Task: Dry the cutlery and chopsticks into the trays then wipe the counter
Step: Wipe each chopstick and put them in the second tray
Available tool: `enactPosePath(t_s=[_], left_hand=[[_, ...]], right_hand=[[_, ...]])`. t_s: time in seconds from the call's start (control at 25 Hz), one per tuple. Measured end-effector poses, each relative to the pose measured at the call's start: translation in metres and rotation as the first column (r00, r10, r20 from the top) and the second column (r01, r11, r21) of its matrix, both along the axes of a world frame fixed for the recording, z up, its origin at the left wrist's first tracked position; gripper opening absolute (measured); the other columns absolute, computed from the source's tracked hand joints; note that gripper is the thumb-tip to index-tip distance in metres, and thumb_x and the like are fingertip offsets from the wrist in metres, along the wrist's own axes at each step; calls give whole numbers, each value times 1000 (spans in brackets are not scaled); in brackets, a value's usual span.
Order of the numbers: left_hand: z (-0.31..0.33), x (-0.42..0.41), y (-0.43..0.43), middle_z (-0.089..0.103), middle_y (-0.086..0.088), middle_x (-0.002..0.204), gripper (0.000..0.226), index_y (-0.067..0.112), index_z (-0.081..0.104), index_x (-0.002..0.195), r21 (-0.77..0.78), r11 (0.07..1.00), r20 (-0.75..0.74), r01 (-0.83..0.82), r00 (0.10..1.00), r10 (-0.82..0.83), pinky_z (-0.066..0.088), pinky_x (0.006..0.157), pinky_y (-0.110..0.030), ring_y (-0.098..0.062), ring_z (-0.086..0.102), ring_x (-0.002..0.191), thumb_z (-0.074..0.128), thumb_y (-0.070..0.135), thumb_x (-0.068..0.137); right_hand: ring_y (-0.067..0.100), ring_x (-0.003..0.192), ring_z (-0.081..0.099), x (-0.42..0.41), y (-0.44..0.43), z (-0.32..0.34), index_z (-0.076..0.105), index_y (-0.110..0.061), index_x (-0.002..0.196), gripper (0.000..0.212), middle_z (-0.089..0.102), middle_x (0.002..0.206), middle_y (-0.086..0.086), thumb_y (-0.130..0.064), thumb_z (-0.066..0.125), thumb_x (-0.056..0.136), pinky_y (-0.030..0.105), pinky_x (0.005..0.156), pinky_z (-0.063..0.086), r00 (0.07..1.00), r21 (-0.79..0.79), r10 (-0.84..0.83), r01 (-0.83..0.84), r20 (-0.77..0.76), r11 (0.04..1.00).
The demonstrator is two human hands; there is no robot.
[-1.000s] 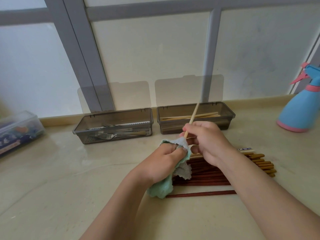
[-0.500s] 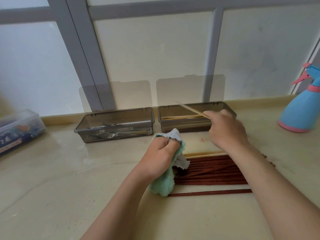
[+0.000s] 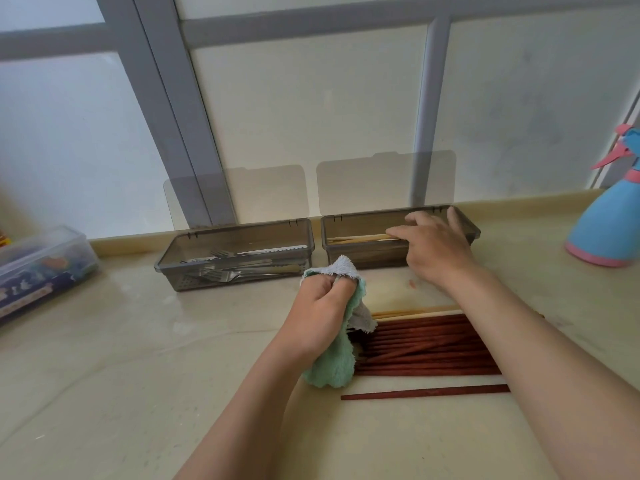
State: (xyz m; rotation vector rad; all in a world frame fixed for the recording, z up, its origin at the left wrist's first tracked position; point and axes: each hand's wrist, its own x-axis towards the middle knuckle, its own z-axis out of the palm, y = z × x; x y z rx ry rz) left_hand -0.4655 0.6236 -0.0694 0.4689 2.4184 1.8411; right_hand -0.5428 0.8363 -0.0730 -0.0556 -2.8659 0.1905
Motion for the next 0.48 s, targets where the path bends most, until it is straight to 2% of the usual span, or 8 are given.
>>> enactPosePath(t_s=[0.08,0.12,0.2,0.24,0.28,0.36,0.44,0.48], left_hand=[[-2,-2,-1,31,-6,55,46,6,37,59,12,1000,-14,-11,1000,11,30,48,-23,-15,32,48,47,20,102],[-4,-5,-2,30,-9,59,46,4,38,60,22,999,-21,-24,999,25,31,49,-23,-17,32,52,47,21,102],[-7,-8,-3,35,-15,62,46,-1,42,65,54,997,-10,-47,999,48,36,55,-27,-21,38,58,47,25,102],[-8,-9,-3,40,-19,63,48,-7,43,68,71,996,-6,-57,998,58,38,58,-32,-23,42,60,46,28,102],[-9,-9,-3,46,-21,64,51,-11,45,71,85,994,-7,-69,998,70,40,60,-37,-27,44,60,46,30,101],[-13,-12,-3,52,-29,66,54,-14,47,74,105,989,-11,-100,995,101,45,60,-44,-38,52,61,47,34,99],[-13,-13,-5,50,-33,66,56,-15,47,73,141,981,-9,-136,990,138,51,62,-47,-36,55,63,48,35,96],[-13,-15,-7,52,-36,68,57,-17,49,74,160,976,0,-151,988,153,54,65,-52,-36,57,64,48,37,94]], right_hand=[[26,145,33,7,0,-1,55,-29,143,64,43,154,5,5,45,90,50,125,6,999,-40,27,-28,-45,999],[29,142,36,14,-1,-1,57,-23,141,58,46,150,7,4,47,92,47,123,17,993,-78,44,-52,-109,996],[30,124,52,29,-1,-3,64,-15,131,43,59,131,7,0,47,94,42,104,42,967,-157,81,-121,-240,980],[27,113,58,38,0,-3,67,-16,125,37,64,120,4,-4,47,96,40,94,49,961,-182,110,-159,-255,970],[20,102,63,46,1,-3,70,-19,118,33,68,110,-1,-9,47,96,38,86,52,965,-207,148,-193,-215,959],[4,83,62,59,3,0,73,-26,110,26,66,95,-12,-17,52,97,29,76,50,972,-264,234,-224,7,938],[0,85,58,64,1,2,73,-30,109,20,63,97,-17,-25,58,97,21,76,45,924,-249,306,-248,229,936],[0,89,57,64,0,2,73,-31,106,17,63,100,-18,-28,60,96,21,79,45,900,-225,326,-267,289,937]])
